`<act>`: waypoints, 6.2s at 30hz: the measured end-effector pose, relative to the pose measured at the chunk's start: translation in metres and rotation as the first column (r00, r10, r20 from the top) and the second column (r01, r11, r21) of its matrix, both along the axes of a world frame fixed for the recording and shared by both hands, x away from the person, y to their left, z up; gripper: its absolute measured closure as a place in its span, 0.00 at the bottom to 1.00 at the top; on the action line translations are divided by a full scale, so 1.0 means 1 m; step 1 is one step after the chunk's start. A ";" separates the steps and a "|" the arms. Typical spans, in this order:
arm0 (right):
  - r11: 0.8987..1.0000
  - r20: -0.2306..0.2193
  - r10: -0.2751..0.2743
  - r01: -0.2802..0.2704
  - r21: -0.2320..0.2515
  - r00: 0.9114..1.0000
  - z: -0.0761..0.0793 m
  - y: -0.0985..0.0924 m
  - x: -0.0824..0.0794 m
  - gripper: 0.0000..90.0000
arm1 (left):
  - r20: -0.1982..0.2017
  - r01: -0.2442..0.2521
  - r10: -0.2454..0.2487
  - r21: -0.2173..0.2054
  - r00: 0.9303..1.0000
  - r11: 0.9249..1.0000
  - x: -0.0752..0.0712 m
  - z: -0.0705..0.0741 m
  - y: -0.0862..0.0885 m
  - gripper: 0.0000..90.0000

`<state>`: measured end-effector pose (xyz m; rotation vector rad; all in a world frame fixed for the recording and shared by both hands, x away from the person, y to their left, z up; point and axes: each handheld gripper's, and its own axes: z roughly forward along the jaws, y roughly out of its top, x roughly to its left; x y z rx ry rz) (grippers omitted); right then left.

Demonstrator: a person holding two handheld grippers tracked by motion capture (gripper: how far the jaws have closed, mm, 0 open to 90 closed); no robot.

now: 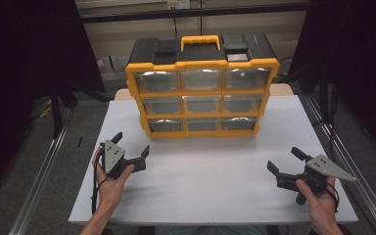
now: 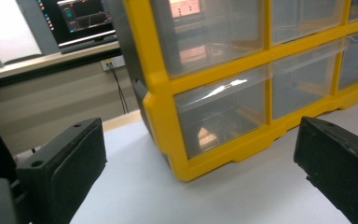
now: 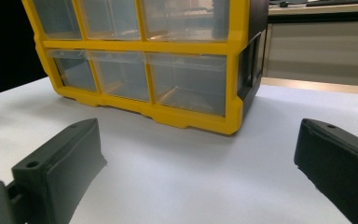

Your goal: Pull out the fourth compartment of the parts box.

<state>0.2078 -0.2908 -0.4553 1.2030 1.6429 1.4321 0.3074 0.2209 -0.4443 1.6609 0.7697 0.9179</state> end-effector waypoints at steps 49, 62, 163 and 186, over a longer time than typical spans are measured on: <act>1.000 0.005 0.021 -0.021 -0.003 1.000 0.001 0.002 -0.001 0.01 | 0.404 -0.145 -0.220 0.700 0.888 0.699 0.041 0.053 -0.056 0.07; 1.000 0.013 0.009 -0.009 -0.002 1.000 0.001 0.001 -0.001 0.01 | 0.456 -0.241 -0.208 0.742 0.865 0.626 0.054 0.053 -0.066 0.09; 0.999 0.016 0.036 -0.036 0.001 0.999 0.001 0.002 -0.002 0.01 | 0.510 -0.361 -0.301 0.826 0.806 0.433 0.060 0.049 -0.068 0.88; 0.998 0.017 0.060 -0.060 0.004 0.998 0.001 0.003 -0.002 0.00 | 0.501 -0.370 -0.284 0.835 0.818 0.408 0.052 0.050 -0.068 0.88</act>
